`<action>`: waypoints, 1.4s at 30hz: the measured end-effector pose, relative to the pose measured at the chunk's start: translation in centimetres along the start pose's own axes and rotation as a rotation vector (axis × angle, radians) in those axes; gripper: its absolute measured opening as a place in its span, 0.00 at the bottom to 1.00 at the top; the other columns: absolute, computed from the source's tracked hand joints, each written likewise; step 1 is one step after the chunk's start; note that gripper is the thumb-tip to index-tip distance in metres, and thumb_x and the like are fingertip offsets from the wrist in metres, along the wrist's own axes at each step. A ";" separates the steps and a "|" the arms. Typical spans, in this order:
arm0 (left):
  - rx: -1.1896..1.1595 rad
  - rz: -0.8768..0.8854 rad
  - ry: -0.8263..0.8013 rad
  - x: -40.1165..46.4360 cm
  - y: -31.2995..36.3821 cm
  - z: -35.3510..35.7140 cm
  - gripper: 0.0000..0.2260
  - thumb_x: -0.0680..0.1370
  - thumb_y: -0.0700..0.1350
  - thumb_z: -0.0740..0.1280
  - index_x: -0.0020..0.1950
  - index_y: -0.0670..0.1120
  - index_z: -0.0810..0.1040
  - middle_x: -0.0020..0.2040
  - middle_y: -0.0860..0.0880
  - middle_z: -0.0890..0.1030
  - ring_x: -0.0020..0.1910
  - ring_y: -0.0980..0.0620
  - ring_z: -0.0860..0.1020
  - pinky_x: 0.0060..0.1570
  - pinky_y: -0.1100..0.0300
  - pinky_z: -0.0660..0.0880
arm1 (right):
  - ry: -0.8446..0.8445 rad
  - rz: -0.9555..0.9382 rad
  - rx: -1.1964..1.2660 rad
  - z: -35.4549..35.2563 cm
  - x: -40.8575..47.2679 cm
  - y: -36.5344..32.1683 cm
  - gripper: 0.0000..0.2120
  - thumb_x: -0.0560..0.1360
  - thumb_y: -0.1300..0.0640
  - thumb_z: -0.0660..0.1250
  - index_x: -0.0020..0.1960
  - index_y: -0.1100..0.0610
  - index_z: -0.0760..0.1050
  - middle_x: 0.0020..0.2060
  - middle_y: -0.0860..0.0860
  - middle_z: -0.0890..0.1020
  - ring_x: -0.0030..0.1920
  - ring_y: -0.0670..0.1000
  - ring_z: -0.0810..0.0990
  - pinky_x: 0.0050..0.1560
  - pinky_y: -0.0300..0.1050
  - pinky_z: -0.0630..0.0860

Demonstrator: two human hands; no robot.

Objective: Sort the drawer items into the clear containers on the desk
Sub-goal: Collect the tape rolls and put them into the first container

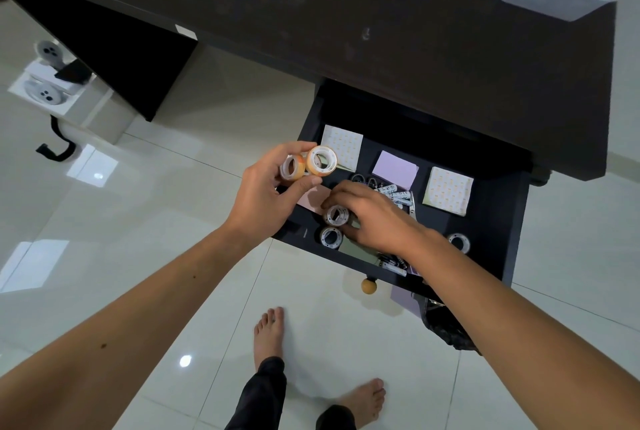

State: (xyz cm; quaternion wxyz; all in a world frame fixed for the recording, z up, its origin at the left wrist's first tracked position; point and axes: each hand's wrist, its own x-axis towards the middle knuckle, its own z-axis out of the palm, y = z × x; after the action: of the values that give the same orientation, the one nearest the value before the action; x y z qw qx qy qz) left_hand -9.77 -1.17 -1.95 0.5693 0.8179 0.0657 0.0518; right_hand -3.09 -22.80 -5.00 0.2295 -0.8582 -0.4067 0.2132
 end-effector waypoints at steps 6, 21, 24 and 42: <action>0.020 0.007 0.000 0.1 0.0 0.0 0.20 0.79 0.44 0.76 0.70 0.49 0.79 0.60 0.53 0.85 0.59 0.50 0.83 0.59 0.54 0.83 | -0.066 0.002 -0.083 0.0 0.3 0.1 0.22 0.74 0.64 0.74 0.67 0.57 0.79 0.64 0.52 0.74 0.60 0.57 0.77 0.58 0.56 0.79; -0.006 -0.004 0.008 0.0 -0.1 0.0 0.19 0.79 0.43 0.76 0.69 0.50 0.79 0.59 0.53 0.85 0.58 0.51 0.84 0.58 0.55 0.82 | -0.275 -0.034 -0.060 0.0 -0.1 -1.0 0.31 0.70 0.70 0.72 0.70 0.51 0.79 0.70 0.49 0.74 0.68 0.55 0.77 0.61 0.54 0.79; -0.020 -0.010 0.001 0.0 -0.1 0.1 0.19 0.79 0.42 0.76 0.69 0.51 0.79 0.59 0.53 0.85 0.57 0.50 0.84 0.58 0.55 0.83 | -0.302 -0.069 -0.091 -0.1 0.0 -0.9 0.31 0.70 0.72 0.71 0.70 0.52 0.79 0.80 0.48 0.68 0.77 0.54 0.72 0.65 0.50 0.78; -0.062 -0.010 -0.009 0.3 0.4 -0.1 0.18 0.79 0.43 0.75 0.68 0.53 0.78 0.59 0.51 0.86 0.59 0.48 0.84 0.61 0.55 0.82 | 0.225 0.250 0.280 -4.2 -4.9 2.4 0.24 0.78 0.52 0.75 0.73 0.44 0.73 0.62 0.43 0.80 0.61 0.46 0.81 0.64 0.55 0.79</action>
State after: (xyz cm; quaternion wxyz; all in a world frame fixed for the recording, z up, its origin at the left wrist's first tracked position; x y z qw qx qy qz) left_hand -9.46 -1.16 -1.50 0.5950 0.7997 0.0653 0.0472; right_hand -2.17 -29.00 -2.06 0.3622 -0.8801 -0.2355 0.1970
